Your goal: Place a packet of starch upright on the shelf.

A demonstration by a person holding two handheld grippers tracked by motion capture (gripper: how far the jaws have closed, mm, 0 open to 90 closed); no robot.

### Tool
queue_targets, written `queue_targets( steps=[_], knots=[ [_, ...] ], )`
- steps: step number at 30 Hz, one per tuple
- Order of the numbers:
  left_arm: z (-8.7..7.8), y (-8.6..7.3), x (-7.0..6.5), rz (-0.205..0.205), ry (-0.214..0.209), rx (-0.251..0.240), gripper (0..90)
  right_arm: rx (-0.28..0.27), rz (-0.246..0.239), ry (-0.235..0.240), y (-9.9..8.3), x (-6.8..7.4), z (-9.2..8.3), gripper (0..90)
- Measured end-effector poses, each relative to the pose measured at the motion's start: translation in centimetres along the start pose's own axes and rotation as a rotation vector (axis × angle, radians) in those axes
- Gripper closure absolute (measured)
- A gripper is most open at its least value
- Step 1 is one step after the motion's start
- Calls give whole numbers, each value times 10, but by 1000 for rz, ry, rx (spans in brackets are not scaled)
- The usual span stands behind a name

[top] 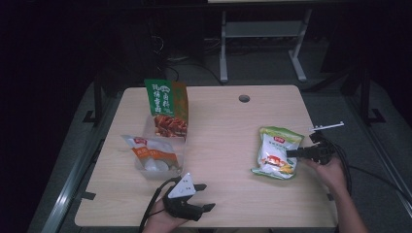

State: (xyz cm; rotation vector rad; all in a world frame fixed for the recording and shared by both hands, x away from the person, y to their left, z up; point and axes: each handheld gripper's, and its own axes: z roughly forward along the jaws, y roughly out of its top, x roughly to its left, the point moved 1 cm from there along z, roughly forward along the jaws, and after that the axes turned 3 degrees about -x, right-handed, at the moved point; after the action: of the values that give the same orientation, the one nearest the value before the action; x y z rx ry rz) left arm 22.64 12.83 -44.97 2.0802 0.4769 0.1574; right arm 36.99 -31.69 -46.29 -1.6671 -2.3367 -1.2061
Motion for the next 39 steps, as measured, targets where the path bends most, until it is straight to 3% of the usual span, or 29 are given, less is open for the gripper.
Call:
queue_targets(
  steps=[2,5,7,12,19,39],
  knots=[
    [0,0,0,1,-2,2,342,-4,22,36,-1,-1,1,702],
    [1,0,0,1,-2,2,342,2,9,67,-1,1,2,823],
    [2,0,0,-6,-3,2,342,7,-42,29,1,10,1,850],
    [4,1,3,-22,-6,-1,342,4,-88,8,2,19,-2,871],
    [8,7,10,-37,-9,2,336,-54,-151,36,1,38,-14,882],
    [38,40,24,-73,-11,-31,281,-146,-252,77,2,74,-35,889]
  ],
)
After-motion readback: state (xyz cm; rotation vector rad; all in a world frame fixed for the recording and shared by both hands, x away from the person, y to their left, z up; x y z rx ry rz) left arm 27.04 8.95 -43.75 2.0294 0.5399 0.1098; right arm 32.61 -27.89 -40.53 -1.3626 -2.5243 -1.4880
